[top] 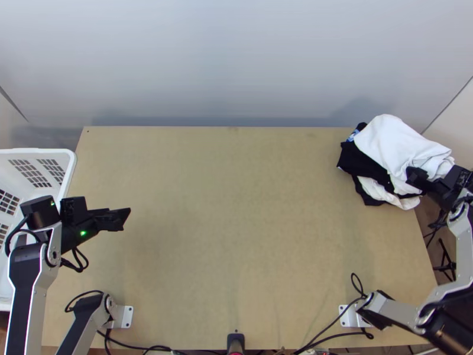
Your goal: Fold the t-shirt
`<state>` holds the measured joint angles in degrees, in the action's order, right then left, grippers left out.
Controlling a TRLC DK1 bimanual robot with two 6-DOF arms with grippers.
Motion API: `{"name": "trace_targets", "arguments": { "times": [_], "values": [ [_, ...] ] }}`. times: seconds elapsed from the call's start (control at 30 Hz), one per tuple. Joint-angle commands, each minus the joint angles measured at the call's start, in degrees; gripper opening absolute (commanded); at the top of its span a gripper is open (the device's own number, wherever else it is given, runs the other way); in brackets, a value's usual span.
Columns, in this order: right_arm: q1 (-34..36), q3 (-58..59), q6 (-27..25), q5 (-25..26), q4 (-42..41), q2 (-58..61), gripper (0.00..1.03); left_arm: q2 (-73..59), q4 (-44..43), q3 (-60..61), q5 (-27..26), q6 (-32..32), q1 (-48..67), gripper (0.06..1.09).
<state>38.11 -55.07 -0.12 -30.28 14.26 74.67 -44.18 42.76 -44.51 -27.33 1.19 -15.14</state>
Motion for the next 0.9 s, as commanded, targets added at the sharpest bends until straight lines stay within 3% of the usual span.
{"name": "trace_targets", "arguments": {
  "times": [0.0, 0.33, 0.53, 0.6, 0.7, 0.77, 0.87],
  "values": [
    [-0.1, 1.5, -3.2, -2.1, 8.0, -7.6, 0.99, 0.9, 0.2, -0.9, 0.1, 0.0, -0.7, 1.04],
    [1.0, 8.3, -17.9, -2.3, 29.1, -25.9, 0.98, 6.1, 2.8, -3.7, 0.2, 0.0, -1.8, 1.03],
    [0.9, 6.7, -21.1, -4.7, 37.2, -32.5, 0.98, 10.3, 5.2, -4.8, 0.6, 1.1, -3.1, 1.04],
    [-1.3, 6.8, -19.0, -5.7, 36.6, -35.7, 0.98, 12.2, 3.1, -5.8, 0.8, 0.0, -5.2, 1.04],
    [-9.2, 8.0, -8.4, -5.5, 28.5, -39.3, 0.98, 17.6, -3.7, -5.9, 1.1, -6.1, -8.4, 1.04],
    [-16.0, 8.9, -2.3, -2.1, 21.7, -41.2, 0.98, 21.6, -10.4, -3.2, 4.2, -9.2, -8.6, 1.04],
    [-25.9, 10.7, 2.4, 5.0, 12.5, -42.0, 0.98, 24.1, -18.5, 2.0, 10.5, -12.0, -8.8, 1.04]
  ]
}}
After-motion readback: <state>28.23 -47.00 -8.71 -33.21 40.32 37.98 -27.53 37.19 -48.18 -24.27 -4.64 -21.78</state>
